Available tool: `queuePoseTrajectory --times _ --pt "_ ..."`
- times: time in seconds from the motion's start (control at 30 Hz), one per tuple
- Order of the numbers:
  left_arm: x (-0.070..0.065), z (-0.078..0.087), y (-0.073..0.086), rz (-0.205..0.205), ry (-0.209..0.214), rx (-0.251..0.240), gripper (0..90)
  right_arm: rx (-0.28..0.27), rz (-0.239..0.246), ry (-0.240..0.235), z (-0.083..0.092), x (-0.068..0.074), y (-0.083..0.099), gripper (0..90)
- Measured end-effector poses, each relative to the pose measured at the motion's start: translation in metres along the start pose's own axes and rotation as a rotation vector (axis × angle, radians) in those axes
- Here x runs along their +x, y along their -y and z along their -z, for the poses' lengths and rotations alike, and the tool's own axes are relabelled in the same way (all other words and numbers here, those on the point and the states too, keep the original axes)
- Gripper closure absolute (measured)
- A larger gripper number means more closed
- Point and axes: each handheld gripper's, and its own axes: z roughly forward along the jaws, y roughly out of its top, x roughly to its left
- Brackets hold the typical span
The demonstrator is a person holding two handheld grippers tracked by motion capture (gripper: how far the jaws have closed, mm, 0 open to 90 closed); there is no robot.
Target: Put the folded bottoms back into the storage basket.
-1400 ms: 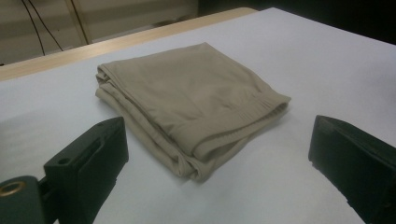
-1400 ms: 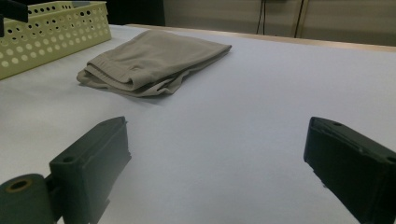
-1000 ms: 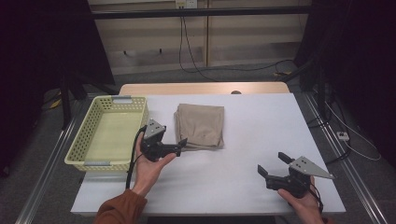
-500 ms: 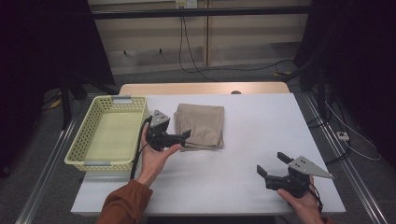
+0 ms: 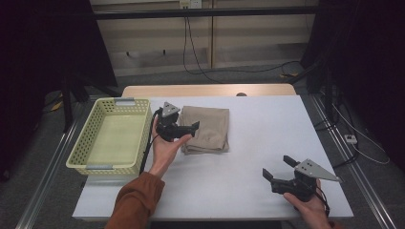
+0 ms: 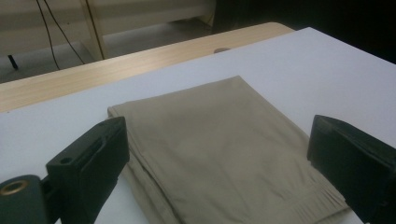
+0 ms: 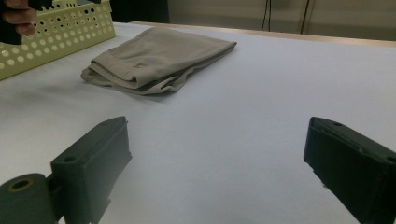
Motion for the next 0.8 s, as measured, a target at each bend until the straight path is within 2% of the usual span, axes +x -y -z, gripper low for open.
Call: queuePoseTrajectory --times 0.17,0.23,0.3,0.43,0.47,0.5,0.6,0.7,0.8 --pt "0.007 -0.012 0.001 0.008 -0.017 0.036 6.2 0.0 -0.002 0.001 0.0 0.001 0.0 6.5" --pt "0.008 -0.014 0.002 0.015 -0.022 0.035 6.6 0.001 -0.003 0.001 0.0 0.001 0.0 6.5" --pt "0.013 -0.022 0.003 0.01 -0.029 0.06 7.1 0.001 -0.005 0.001 0.0 0.0 0.0 6.5" --pt "0.018 -0.03 0.005 0.023 -0.031 0.072 9.1 0.003 -0.007 0.001 0.0 0.0 0.0 6.5" --pt "0.021 -0.035 0.005 0.052 -0.021 0.081 9.0 0.003 -0.006 0.001 0.0 0.0 0.0 6.5" --pt "0.021 -0.037 0.005 0.063 -0.011 0.088 8.9 0.004 -0.005 0.001 0.0 0.0 0.0 6.5" --pt "0.02 -0.042 0.003 0.055 -0.014 0.117 9.0 0.006 -0.005 -0.001 0.0 0.0 0.0 6.5" --pt "0.019 -0.045 0.003 0.06 -0.013 0.123 9.9 0.007 -0.003 -0.002 0.0 0.0 0.0 6.5" --pt "0.022 -0.05 0.006 0.056 -0.029 0.134 14.3 0.007 -0.004 -0.002 0.0 0.0 0.0 6.5"
